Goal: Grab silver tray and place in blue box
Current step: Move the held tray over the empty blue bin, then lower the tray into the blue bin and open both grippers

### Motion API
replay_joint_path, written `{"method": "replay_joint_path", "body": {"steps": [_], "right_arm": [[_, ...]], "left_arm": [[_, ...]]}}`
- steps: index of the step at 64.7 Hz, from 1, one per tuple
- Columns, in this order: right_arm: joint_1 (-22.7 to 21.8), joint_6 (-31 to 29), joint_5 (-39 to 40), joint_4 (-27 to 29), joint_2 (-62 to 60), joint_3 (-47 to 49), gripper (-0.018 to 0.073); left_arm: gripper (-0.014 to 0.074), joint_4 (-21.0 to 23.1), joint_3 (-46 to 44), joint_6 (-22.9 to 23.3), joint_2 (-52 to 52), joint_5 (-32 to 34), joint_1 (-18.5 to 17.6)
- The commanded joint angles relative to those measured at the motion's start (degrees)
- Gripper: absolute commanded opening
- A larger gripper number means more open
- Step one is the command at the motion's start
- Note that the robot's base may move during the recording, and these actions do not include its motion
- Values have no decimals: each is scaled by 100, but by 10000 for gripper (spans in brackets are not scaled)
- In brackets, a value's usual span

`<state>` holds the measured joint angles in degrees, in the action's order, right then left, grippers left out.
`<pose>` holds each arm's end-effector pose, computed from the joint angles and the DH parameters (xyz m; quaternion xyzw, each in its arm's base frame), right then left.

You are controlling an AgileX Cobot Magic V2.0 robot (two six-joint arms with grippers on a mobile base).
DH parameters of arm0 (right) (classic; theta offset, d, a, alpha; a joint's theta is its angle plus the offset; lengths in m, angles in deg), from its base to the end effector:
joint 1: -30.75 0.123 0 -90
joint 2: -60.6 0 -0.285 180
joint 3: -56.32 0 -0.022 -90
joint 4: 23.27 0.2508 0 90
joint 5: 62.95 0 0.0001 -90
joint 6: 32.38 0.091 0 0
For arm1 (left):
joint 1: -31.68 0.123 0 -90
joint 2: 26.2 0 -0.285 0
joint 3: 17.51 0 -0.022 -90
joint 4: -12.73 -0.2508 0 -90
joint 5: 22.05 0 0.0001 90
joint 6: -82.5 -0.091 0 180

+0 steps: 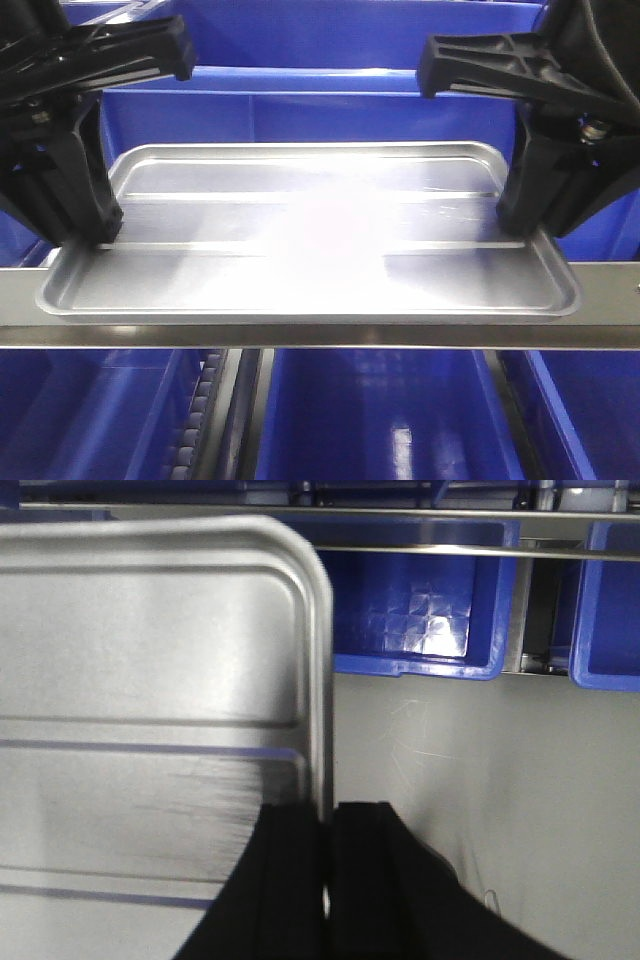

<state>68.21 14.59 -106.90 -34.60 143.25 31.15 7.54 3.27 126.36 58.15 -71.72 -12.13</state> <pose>0.2079 0.1436 0.2708 0.0280 0.9661 0.1010 0.2360 0.1909 -0.1744 0.2803 0.0206 0.9749 -0.1220 0.1849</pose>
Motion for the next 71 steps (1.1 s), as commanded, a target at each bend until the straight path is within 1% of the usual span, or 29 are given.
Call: {"method": "replay_joint_path", "body": {"steps": [1,9,20,44,53,60,63,67,71], "right_arm": [[-40,-62,2,-306,-177,137,50],[-40,-62,37,-306,-177,137,50],[-40,-62,309,-306,-177,137,50],[-40,-62,298,-306,-191,187,50],[-5,-97,-40,-286,-423,623,50],[-5,-113,-280,-326,-544,1030,50],[-5,-119,-368,-338,-552,1177,50],[-5,-162,-400,-429,-545,1357,50],[-12,-163,-274,-622,-515,1516,50]], "left_arm": [[-104,-199,-127,8,-170,-85,-9],[-104,-199,-127,8,-170,-85,-9],[-104,-199,-127,8,-170,230,3],[-104,-199,-175,8,-170,490,3],[-104,-199,-527,8,-209,394,3],[-104,-2,-968,-23,-293,141,-28],[-104,0,-1147,-54,-304,83,-78],[-104,-103,-1390,-76,-304,113,-118],[-104,-266,-1604,-76,-279,304,-106]]}}
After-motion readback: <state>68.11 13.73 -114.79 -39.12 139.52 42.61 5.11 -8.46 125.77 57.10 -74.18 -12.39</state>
